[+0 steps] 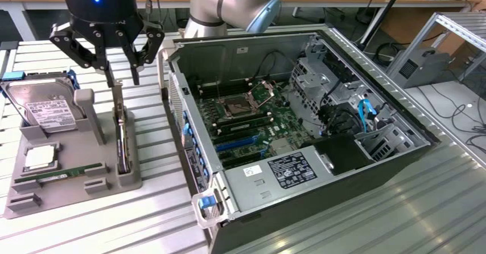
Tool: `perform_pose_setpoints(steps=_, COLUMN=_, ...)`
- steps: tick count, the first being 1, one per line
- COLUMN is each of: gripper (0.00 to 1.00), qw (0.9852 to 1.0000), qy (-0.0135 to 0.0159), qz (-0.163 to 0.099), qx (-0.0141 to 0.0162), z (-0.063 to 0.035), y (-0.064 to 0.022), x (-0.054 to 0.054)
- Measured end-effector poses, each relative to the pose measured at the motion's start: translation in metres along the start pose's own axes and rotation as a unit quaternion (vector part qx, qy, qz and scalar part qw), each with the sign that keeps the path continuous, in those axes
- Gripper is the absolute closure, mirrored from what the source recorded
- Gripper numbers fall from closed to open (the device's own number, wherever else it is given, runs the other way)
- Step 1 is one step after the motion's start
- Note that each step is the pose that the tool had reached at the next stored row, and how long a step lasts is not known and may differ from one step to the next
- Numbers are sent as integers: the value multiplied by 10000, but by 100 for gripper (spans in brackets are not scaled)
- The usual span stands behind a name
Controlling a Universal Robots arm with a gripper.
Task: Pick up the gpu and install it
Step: 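Pick up the gpu and move the gpu toward the slot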
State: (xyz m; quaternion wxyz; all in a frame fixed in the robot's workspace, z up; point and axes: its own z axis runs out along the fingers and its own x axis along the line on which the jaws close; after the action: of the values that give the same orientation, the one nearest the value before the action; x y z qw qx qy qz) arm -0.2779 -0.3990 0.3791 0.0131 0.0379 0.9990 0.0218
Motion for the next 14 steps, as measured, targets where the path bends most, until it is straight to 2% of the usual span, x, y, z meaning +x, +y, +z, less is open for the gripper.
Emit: perform_pose_setpoints(steps=14, gripper=58, qw=10000, qy=0, qz=0, qx=0, z=30, y=-2, x=7)
